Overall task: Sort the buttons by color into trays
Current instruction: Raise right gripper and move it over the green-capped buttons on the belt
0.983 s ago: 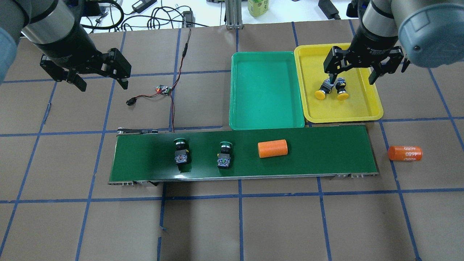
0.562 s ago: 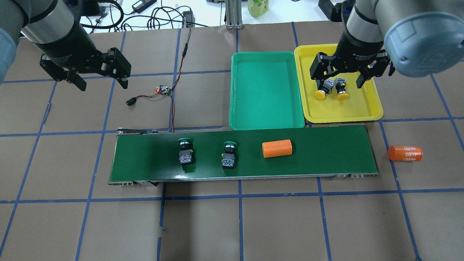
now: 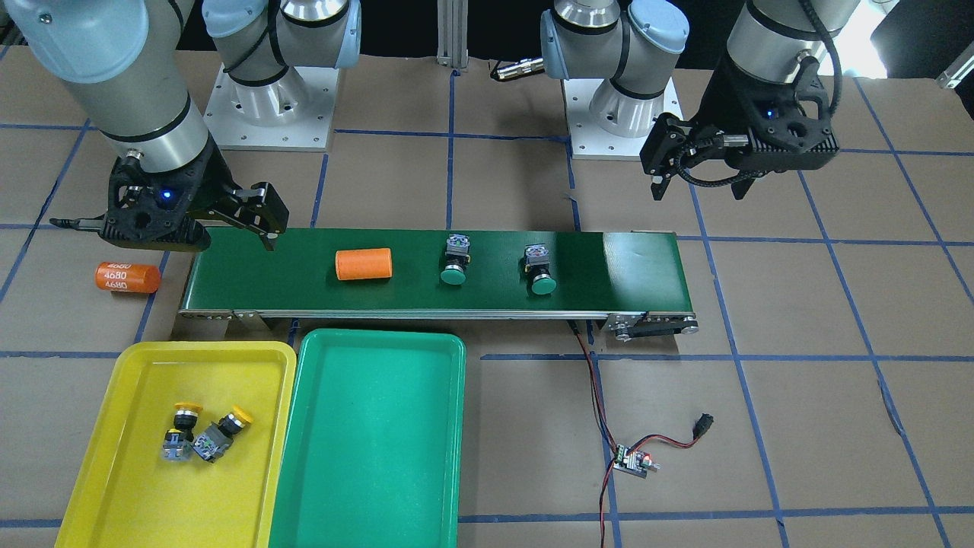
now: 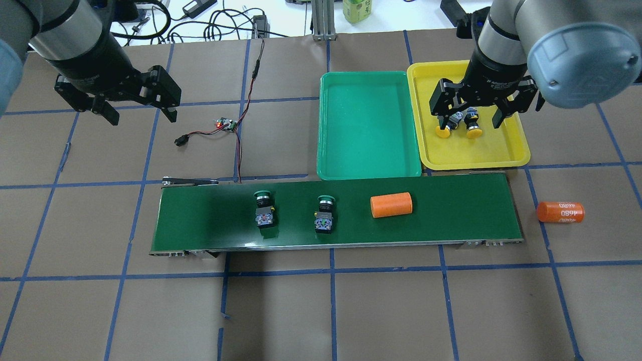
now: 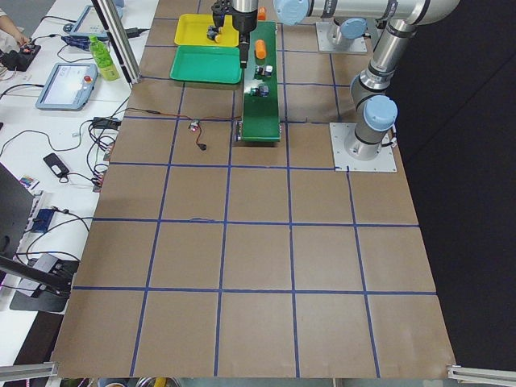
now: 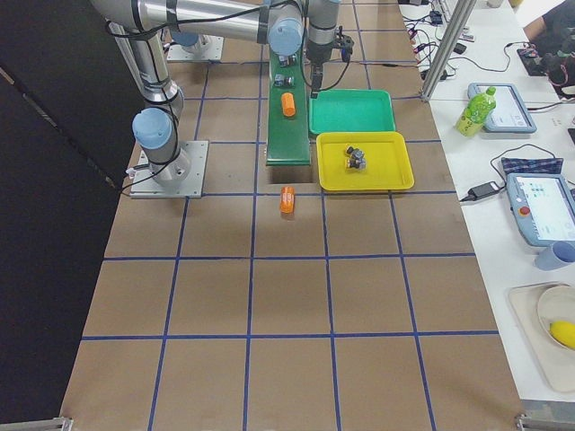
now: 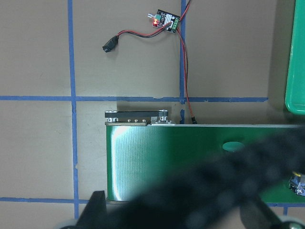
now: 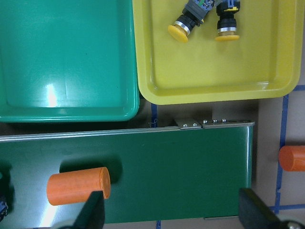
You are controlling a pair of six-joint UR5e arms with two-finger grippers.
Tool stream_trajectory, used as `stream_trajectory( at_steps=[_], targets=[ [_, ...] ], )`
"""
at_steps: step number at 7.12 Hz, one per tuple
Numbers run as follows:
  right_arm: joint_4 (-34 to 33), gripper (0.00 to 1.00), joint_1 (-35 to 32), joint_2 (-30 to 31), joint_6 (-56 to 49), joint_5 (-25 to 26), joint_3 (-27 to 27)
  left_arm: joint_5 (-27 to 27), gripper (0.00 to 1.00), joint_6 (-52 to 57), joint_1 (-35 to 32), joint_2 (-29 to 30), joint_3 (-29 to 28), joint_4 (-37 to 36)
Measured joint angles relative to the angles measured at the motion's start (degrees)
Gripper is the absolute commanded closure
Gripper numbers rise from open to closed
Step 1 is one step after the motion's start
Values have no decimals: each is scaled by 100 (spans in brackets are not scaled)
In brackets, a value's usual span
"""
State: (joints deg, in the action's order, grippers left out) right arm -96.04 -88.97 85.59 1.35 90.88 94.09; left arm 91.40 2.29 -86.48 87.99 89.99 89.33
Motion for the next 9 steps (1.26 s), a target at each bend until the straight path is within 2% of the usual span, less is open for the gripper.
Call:
stream_trajectory(
  at_steps=[4,9],
  targets=[
    [34,0,20,134,20,-328,82,-1,0,-2,0,-16,2,-3],
    [13,0,-3,265,17,-324,264,3,0,2,-85,-39,103,4]
  ],
)
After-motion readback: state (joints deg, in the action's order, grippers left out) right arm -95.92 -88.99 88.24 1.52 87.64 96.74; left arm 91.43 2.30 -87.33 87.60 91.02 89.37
